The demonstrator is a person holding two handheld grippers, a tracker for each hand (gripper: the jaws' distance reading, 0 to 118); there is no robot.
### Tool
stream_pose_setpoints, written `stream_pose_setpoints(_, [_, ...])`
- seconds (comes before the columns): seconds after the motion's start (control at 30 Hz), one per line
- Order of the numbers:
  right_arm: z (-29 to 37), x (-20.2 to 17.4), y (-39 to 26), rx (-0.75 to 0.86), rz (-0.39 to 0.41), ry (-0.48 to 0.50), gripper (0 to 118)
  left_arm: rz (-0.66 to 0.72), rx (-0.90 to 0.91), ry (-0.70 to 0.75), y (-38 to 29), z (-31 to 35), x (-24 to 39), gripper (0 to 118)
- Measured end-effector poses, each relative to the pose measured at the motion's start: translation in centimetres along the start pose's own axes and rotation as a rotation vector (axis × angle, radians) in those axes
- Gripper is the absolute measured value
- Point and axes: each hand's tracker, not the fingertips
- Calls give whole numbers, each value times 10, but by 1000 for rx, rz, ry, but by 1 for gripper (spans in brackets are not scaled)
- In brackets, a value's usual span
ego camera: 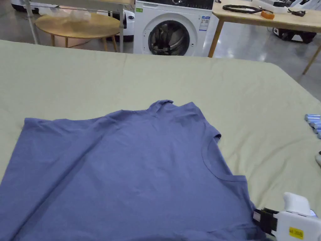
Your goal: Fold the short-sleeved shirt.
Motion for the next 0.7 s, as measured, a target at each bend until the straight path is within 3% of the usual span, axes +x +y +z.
stream_pose_setpoints(0.23, [33,-29,43,205,72,106,0,-39,249,-74,64,37,20,1])
stream_pose_setpoints(0.7, [20,-77,159,399,100,173,0,-70,447,-100,168,44,28,0])
